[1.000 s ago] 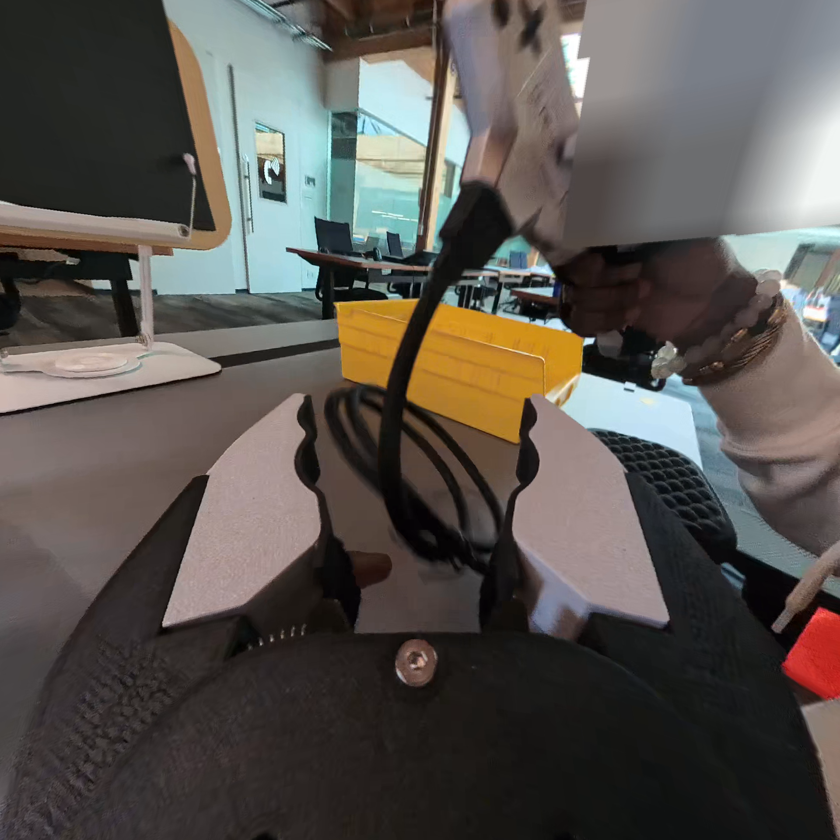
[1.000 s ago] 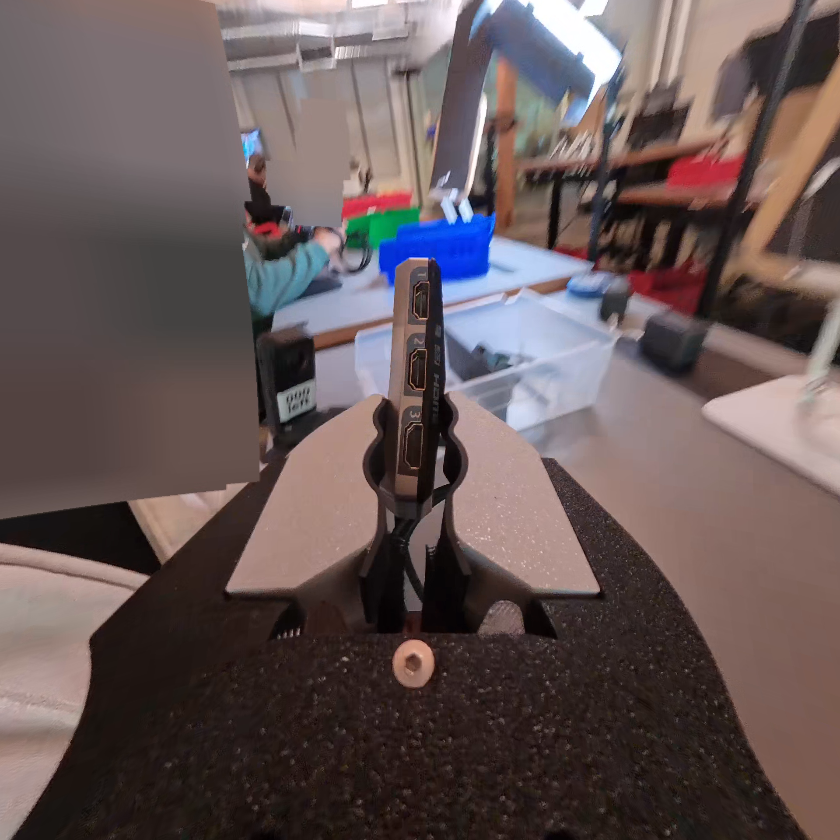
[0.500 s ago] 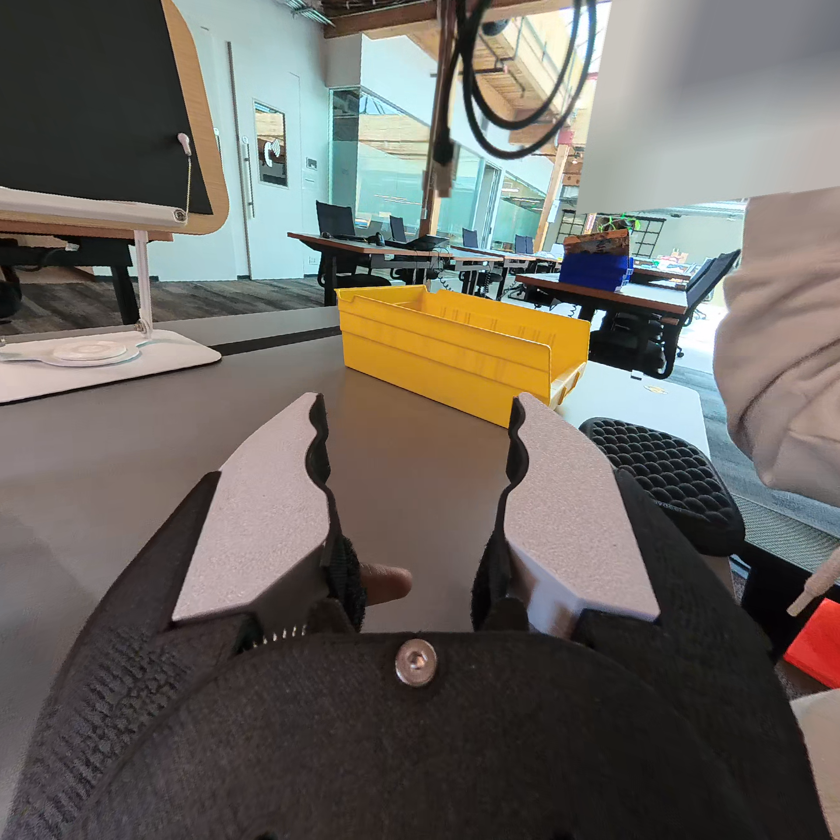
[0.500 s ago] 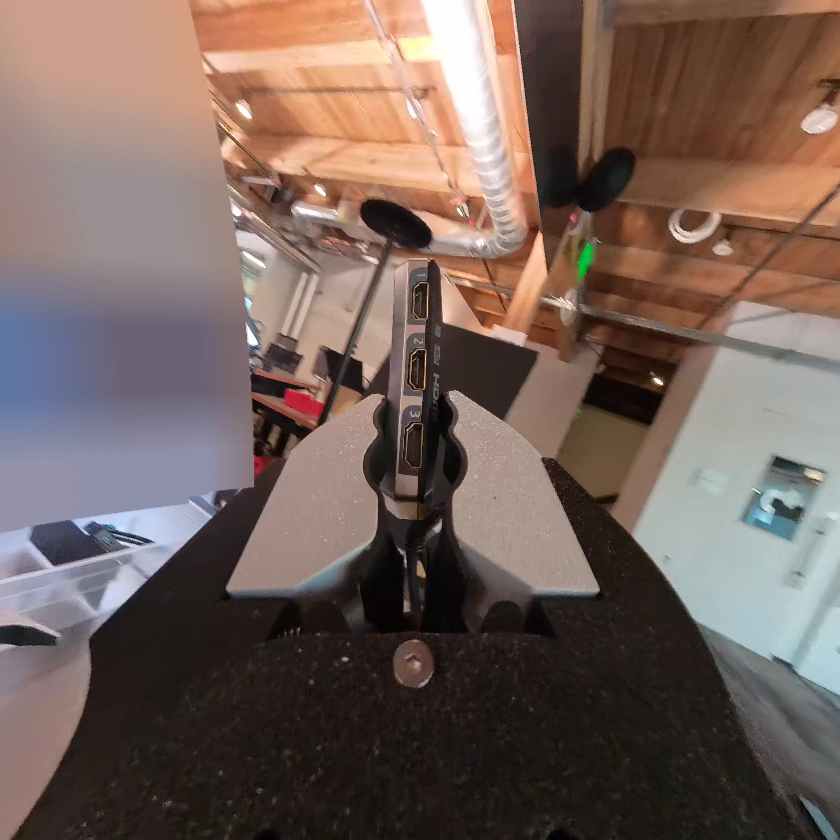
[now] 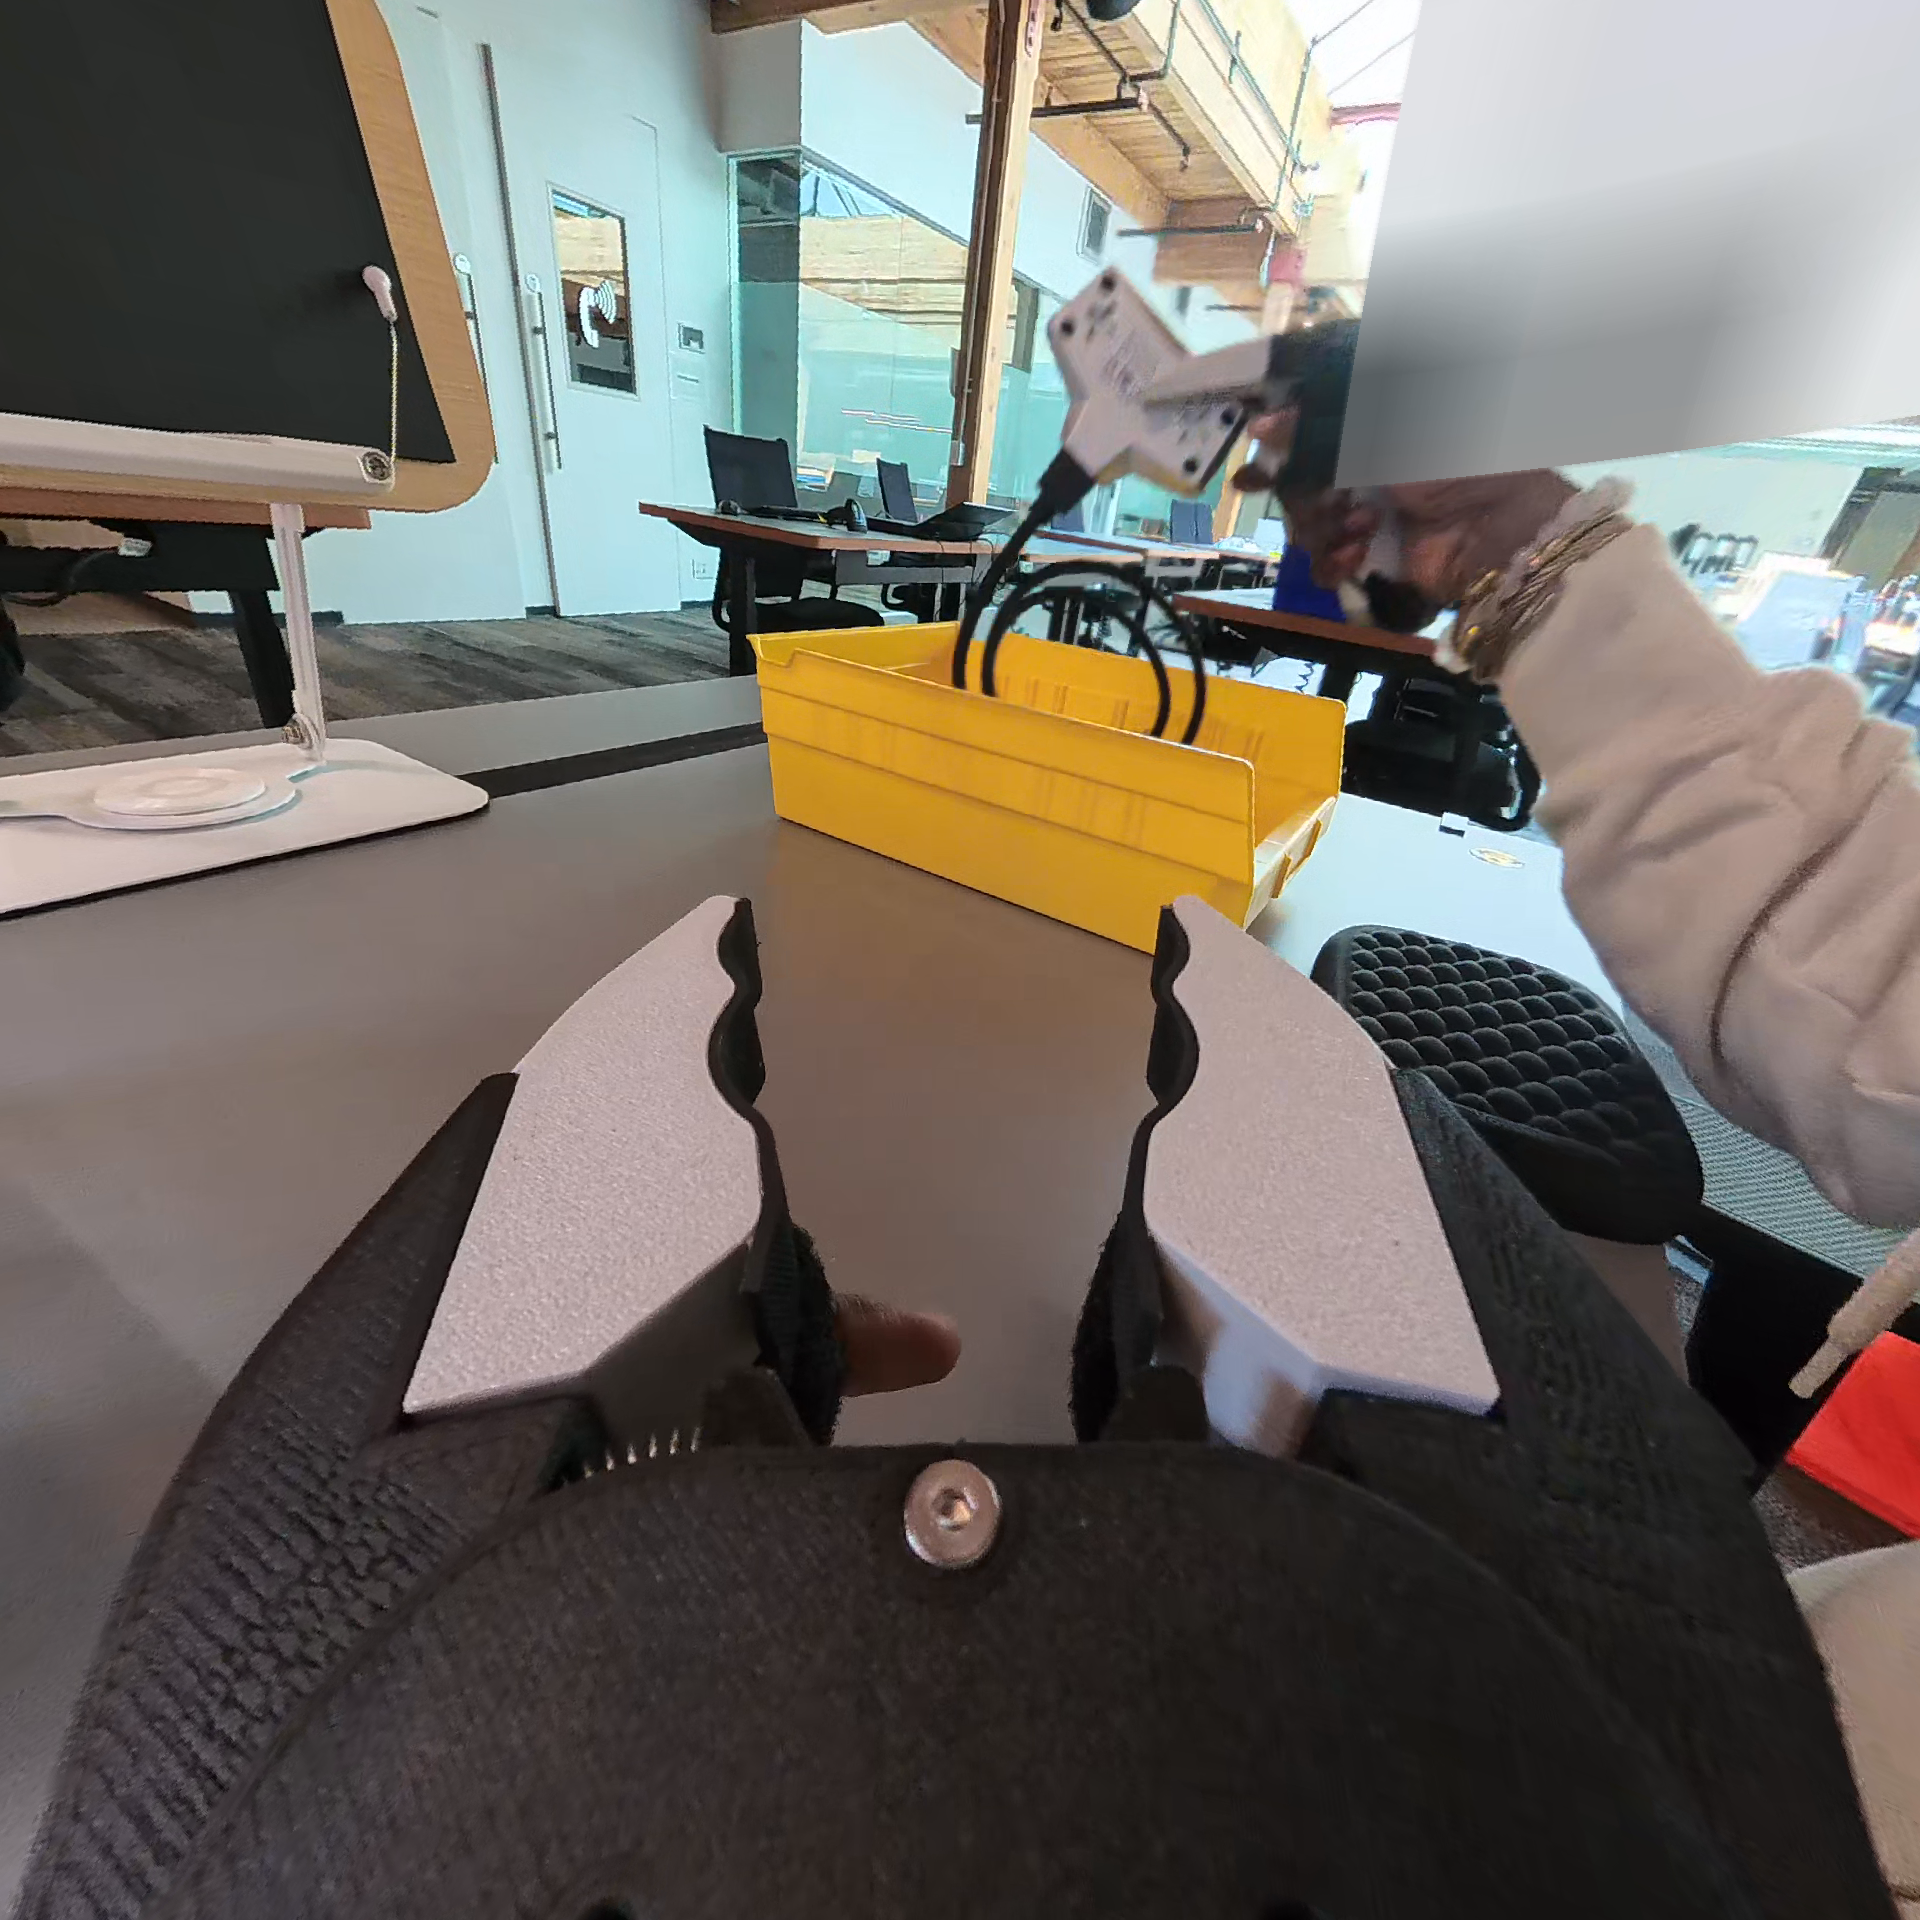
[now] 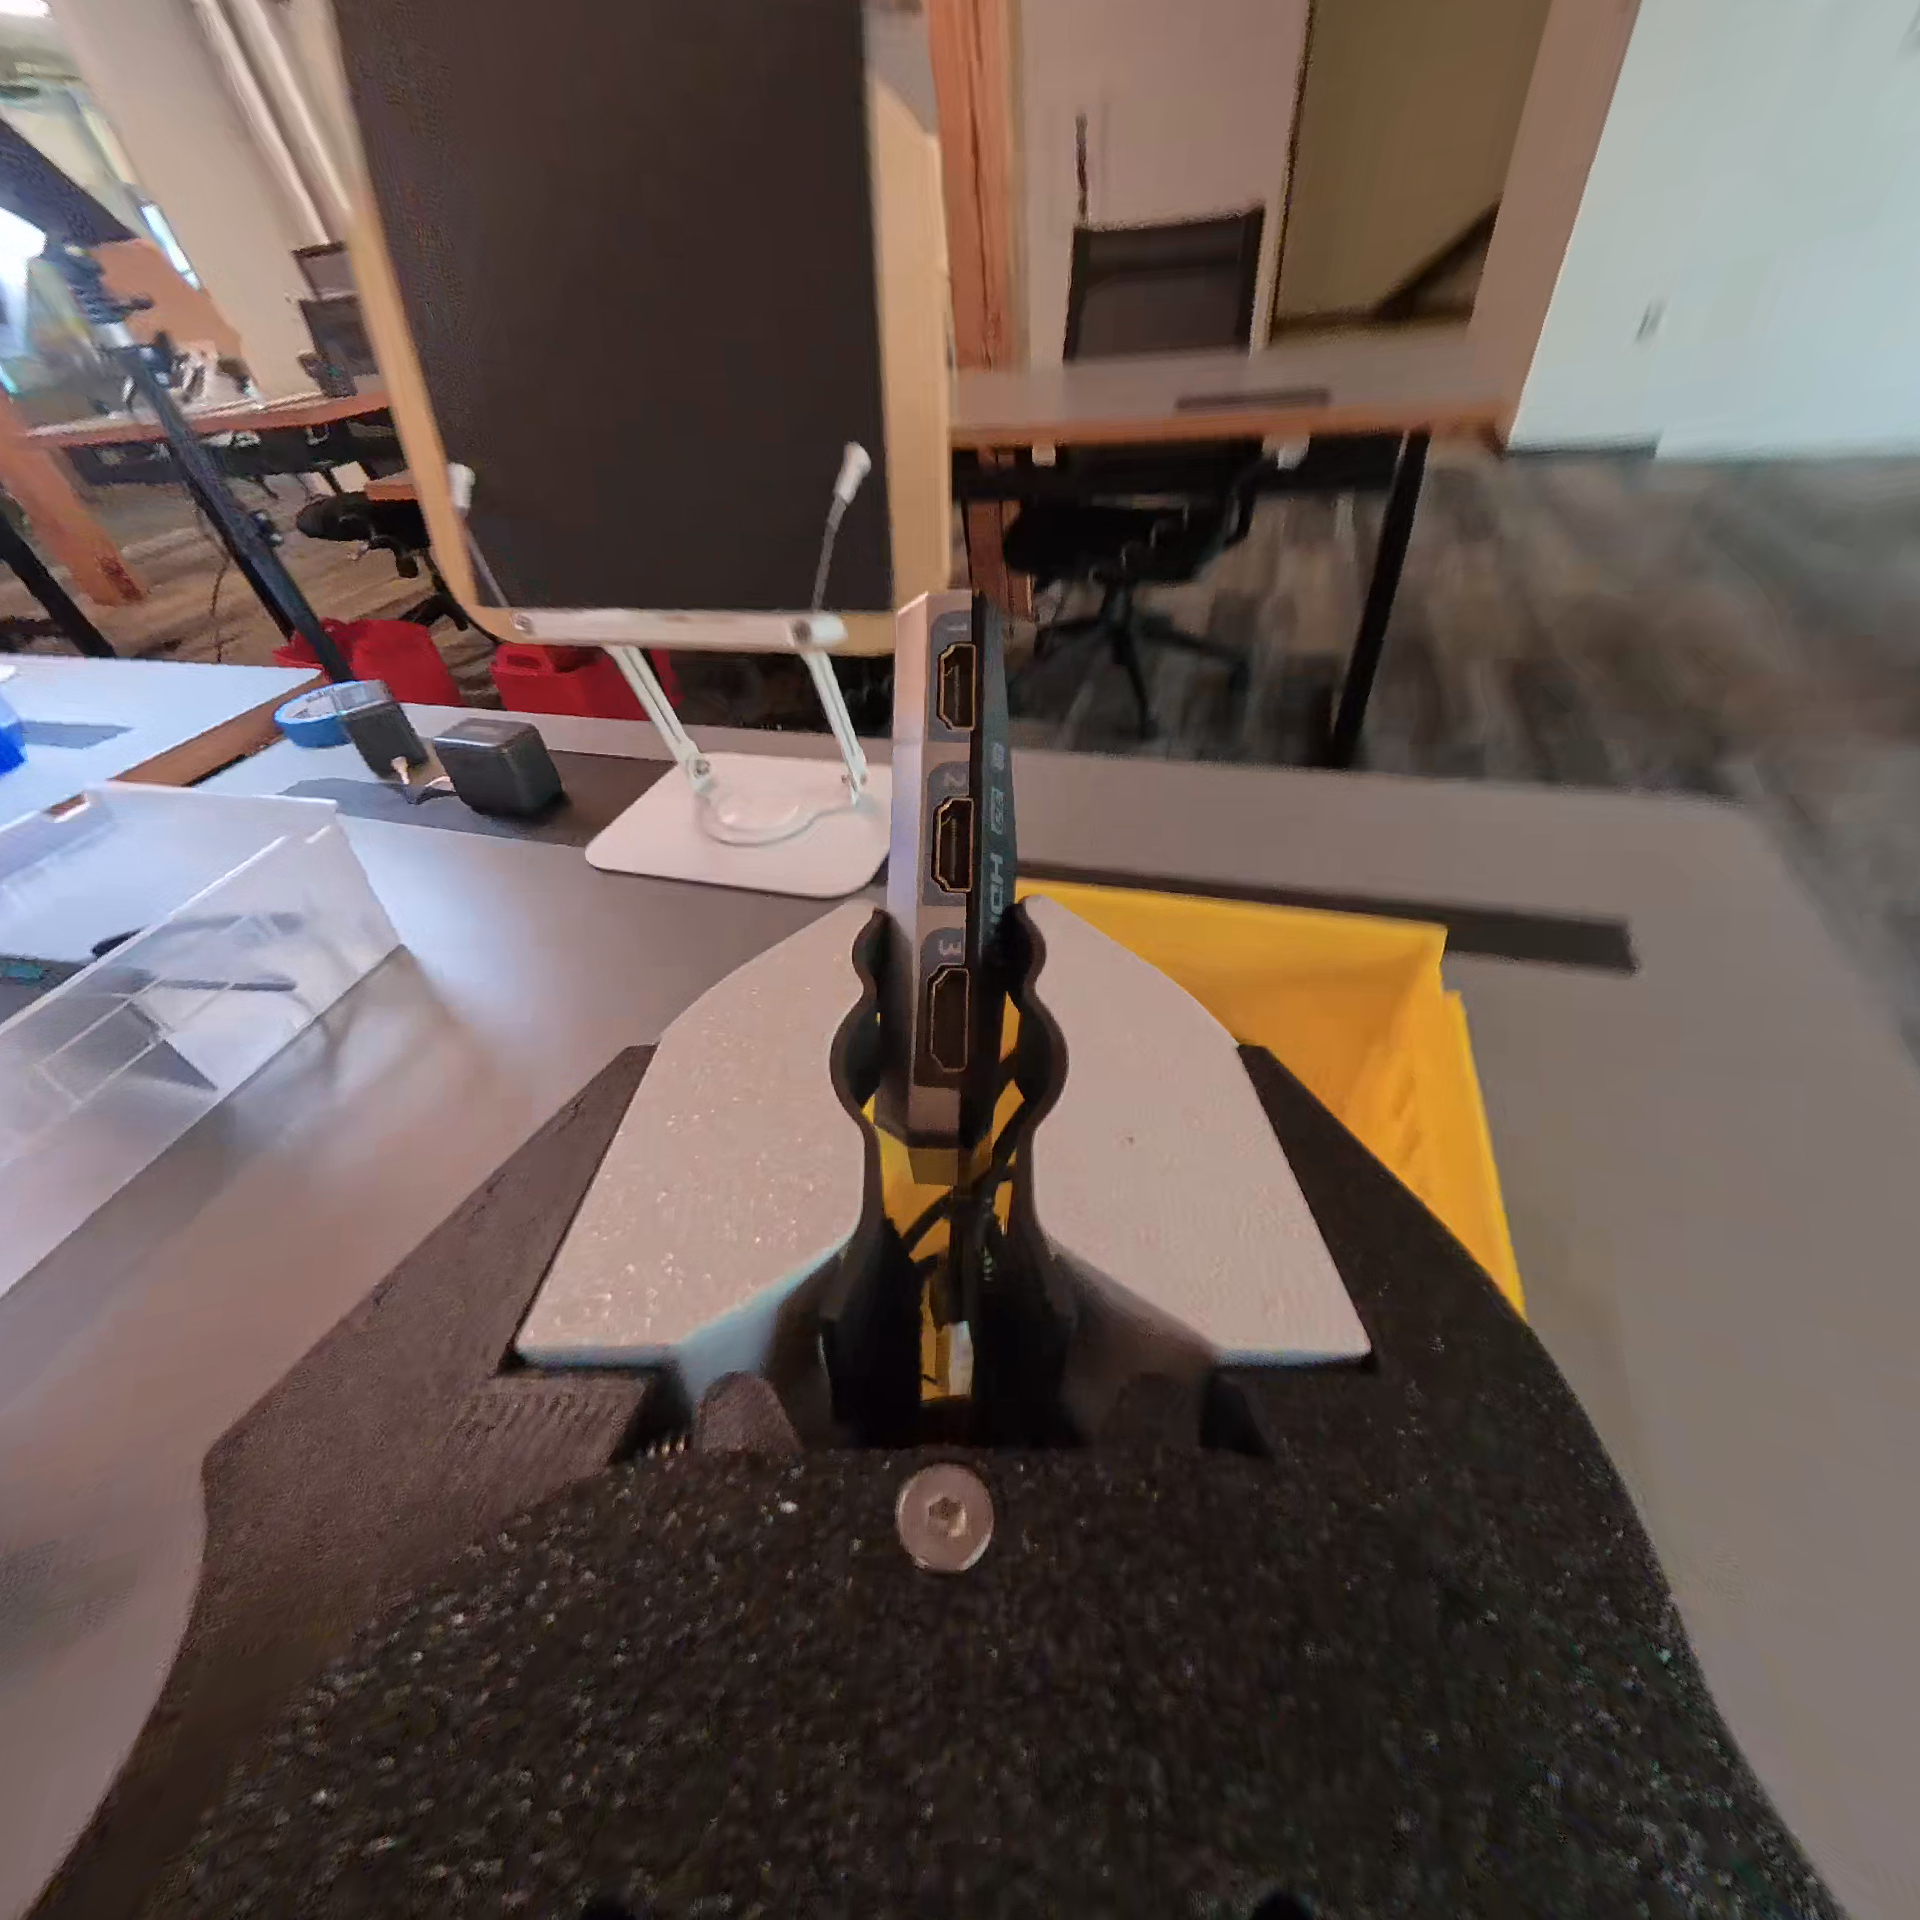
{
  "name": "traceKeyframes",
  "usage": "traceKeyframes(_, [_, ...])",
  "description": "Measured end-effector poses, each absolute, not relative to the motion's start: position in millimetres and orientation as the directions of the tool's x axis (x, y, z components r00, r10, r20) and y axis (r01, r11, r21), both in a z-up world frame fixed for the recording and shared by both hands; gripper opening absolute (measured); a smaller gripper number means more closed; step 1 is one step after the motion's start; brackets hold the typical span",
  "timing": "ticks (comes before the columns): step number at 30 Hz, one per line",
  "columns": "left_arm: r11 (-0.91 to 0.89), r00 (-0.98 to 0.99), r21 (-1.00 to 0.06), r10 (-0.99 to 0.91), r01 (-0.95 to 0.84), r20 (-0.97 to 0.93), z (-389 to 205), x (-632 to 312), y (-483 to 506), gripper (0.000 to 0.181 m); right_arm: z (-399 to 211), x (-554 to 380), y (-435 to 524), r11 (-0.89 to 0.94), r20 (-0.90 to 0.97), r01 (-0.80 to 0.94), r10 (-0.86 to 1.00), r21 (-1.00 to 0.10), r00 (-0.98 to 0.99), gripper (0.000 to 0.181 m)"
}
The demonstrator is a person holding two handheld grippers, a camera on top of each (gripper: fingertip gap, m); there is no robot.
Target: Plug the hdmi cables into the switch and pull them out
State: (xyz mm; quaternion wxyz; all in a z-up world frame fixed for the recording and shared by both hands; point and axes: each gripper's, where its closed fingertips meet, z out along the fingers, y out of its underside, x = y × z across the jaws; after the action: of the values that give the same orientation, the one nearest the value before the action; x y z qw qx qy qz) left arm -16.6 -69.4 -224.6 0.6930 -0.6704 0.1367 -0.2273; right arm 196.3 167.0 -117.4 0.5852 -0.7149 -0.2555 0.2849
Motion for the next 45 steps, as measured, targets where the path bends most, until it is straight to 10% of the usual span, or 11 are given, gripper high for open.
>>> traceKeyframes(10, [-0.017,0.857,-0.988,-0.495,0.155,0.143,-225,-19,-67,0.071,-222,206,204,-0.526,-0.276,0.097,0.584,-0.845,0.764,0.026])
traceKeyframes(16, [-0.025,0.854,-0.989,-0.501,0.148,0.141,-226,-16,-66,0.071,-256,236,191,-0.568,0.048,0.435,0.57,-0.698,0.82,0.067])
traceKeyframes(27, [-0.02,0.854,-0.992,-0.506,0.126,0.119,-226,-12,-66,0.071,-160,178,123,-0.069,0.166,0.295,0.694,-0.953,0.701,0.08])
traceKeyframes(35, [0.088,0.98,-0.996,-0.2,0.026,0.008,-191,-50,-84,0.07,-228,150,65,-0.149,0.099,0.316,0.754,-0.937,0.649,0.086])
traceKeyframes(39, [-0.051,0.947,-0.981,0.257,-0.187,-0.194,-198,-133,-102,0.065,-261,157,69,-0.194,0.191,0.44,0.699,-0.876,0.689,0.073])
traceKeyframes(45, [-0.358,0.927,-0.911,0.228,-0.205,-0.298,-254,-166,-100,0.044,-277,156,72,-0.211,0.27,0.545,0.692,-0.811,0.67,0.017])
